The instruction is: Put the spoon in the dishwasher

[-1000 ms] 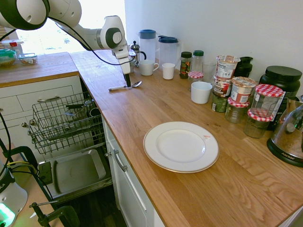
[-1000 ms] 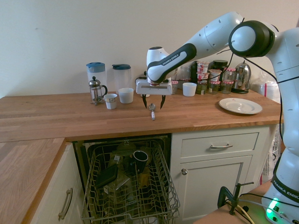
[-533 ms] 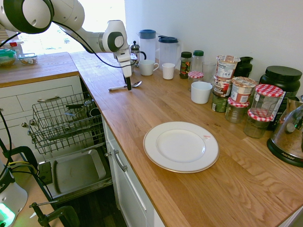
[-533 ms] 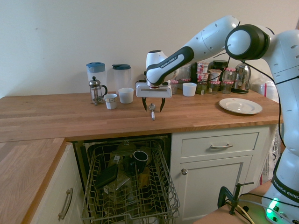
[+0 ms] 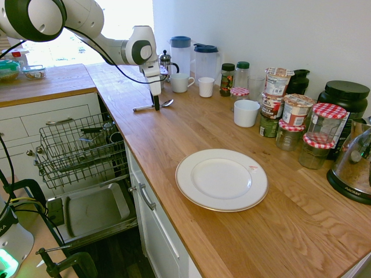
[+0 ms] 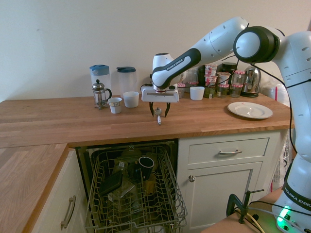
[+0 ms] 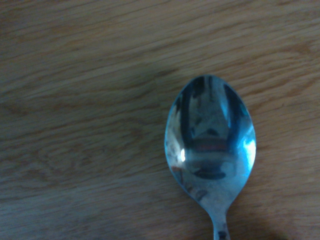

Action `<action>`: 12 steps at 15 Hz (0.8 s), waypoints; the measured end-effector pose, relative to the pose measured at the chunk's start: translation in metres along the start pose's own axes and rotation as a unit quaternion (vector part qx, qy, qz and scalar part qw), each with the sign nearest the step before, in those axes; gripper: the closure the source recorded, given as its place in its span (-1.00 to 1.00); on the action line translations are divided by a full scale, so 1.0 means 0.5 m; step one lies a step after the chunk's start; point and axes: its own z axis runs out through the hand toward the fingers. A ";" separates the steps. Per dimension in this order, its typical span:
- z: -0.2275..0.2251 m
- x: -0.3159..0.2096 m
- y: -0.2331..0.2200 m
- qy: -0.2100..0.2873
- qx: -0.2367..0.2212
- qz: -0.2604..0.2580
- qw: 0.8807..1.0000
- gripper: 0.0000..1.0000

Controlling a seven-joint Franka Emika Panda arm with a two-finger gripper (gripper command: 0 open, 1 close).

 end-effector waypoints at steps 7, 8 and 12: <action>0.004 0.016 0.000 0.000 0.000 0.016 1.000 1.00; 0.004 0.021 -0.001 0.000 0.001 0.021 1.000 1.00; 0.005 0.040 -0.002 -0.007 0.006 0.034 0.999 1.00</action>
